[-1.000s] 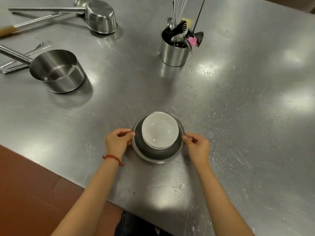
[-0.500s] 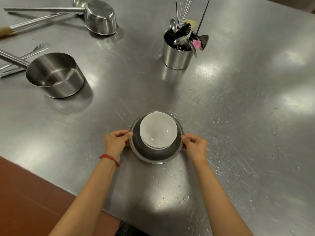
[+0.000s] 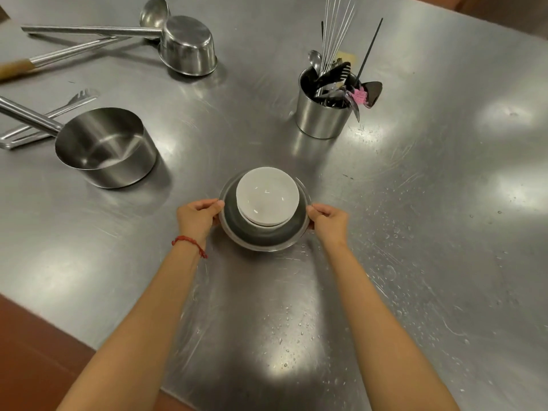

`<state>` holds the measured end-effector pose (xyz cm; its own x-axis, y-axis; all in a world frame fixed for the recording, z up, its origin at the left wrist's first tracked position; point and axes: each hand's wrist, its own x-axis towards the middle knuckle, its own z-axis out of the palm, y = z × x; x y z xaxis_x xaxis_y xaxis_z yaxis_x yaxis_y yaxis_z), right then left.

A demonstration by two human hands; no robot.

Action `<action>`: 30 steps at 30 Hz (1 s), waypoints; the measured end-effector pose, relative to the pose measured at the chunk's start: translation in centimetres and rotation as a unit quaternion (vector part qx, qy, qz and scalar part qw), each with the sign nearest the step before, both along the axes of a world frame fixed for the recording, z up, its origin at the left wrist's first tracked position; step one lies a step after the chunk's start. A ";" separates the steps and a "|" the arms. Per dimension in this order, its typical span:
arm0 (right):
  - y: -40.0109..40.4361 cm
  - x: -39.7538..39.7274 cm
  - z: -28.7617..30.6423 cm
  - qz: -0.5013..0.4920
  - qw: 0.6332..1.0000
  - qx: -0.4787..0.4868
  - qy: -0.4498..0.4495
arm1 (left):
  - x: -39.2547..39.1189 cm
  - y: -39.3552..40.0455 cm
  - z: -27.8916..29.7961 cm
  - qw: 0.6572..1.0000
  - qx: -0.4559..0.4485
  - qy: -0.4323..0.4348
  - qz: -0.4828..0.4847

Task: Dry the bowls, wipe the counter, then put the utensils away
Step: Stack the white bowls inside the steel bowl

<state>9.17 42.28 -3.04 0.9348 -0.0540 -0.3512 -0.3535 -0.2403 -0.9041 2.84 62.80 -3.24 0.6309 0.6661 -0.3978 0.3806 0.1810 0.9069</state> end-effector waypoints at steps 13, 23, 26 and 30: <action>-2.9 -0.3 -1.0 0.029 0.998 -0.051 -0.029 | -0.2 -2.3 1.1 0.972 0.234 0.001 -0.023; -16.4 -7.0 -1.0 0.086 0.949 -0.263 -0.154 | -2.5 -16.2 1.4 0.793 0.523 -0.119 -0.289; -22.0 -9.4 -0.8 0.102 0.914 -0.342 -0.194 | -3.3 -22.0 0.6 0.736 0.568 -0.107 -0.352; -30.4 -12.4 -0.9 0.088 0.895 -0.391 -0.198 | -4.5 -30.8 0.1 0.701 0.574 -0.085 -0.415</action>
